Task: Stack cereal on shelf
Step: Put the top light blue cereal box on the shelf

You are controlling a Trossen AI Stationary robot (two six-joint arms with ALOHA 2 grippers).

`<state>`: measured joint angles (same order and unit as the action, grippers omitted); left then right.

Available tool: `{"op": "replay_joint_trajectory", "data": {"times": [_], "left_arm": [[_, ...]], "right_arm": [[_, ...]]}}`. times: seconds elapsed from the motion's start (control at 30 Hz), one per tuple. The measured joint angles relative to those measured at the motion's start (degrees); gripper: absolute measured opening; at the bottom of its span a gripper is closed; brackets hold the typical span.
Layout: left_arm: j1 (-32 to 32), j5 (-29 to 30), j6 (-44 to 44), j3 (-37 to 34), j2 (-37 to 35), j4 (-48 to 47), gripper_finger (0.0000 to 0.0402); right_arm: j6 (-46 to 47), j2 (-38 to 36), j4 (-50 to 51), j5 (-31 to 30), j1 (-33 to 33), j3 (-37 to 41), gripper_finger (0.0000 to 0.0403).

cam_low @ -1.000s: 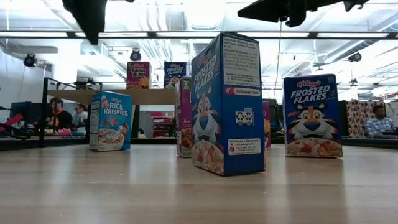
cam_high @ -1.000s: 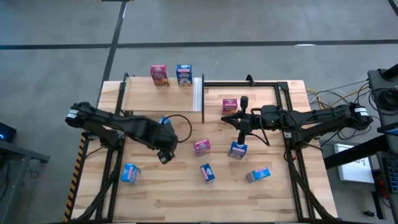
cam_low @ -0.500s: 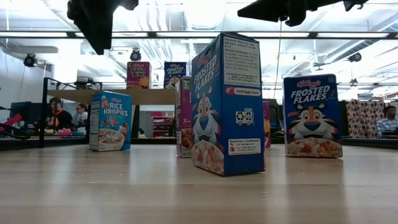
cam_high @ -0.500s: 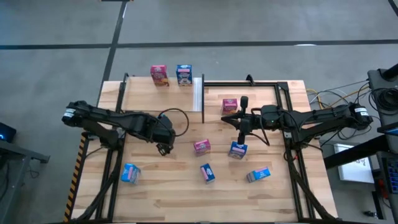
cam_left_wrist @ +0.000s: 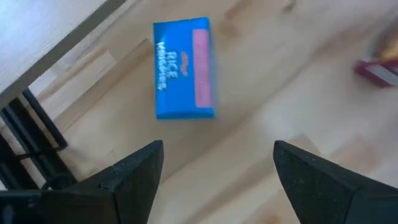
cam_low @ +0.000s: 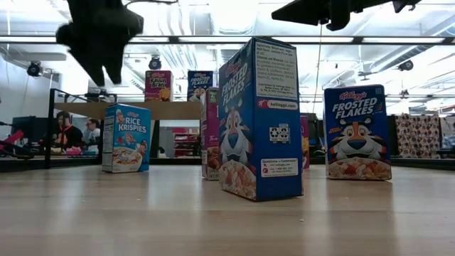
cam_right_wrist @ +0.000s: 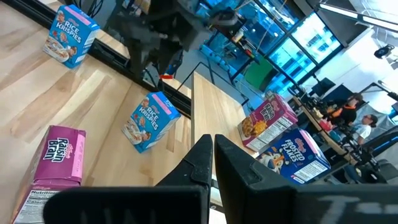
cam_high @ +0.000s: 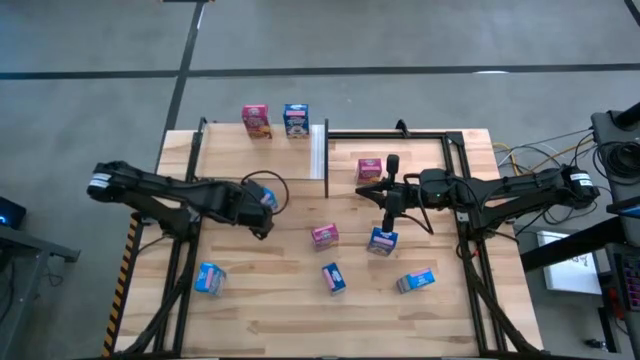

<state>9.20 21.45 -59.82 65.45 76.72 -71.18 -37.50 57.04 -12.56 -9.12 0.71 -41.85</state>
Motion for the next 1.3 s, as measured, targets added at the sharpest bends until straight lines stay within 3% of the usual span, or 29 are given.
{"op": "replay_joint_trajectory", "data": {"times": [0.2, 0.47, 1.3], "left_arm": [[-3.53, 4.83, 2.62, -4.32, -1.80, 5.72, 0.0288], [-7.04, 3.46, 6.80, -4.52, -2.32, 9.82, 0.0282], [-7.59, 5.16, 10.34, -8.44, -0.06, 12.78, 0.0278]], "right_arm": [[-0.07, 0.00, -0.09, -0.01, 0.00, 0.00, 0.0009], [0.14, 0.00, 0.00, -0.01, 0.00, 0.00, 0.0009], [1.92, 0.00, 0.28, -0.01, 0.00, 0.02, 0.0009]]}}
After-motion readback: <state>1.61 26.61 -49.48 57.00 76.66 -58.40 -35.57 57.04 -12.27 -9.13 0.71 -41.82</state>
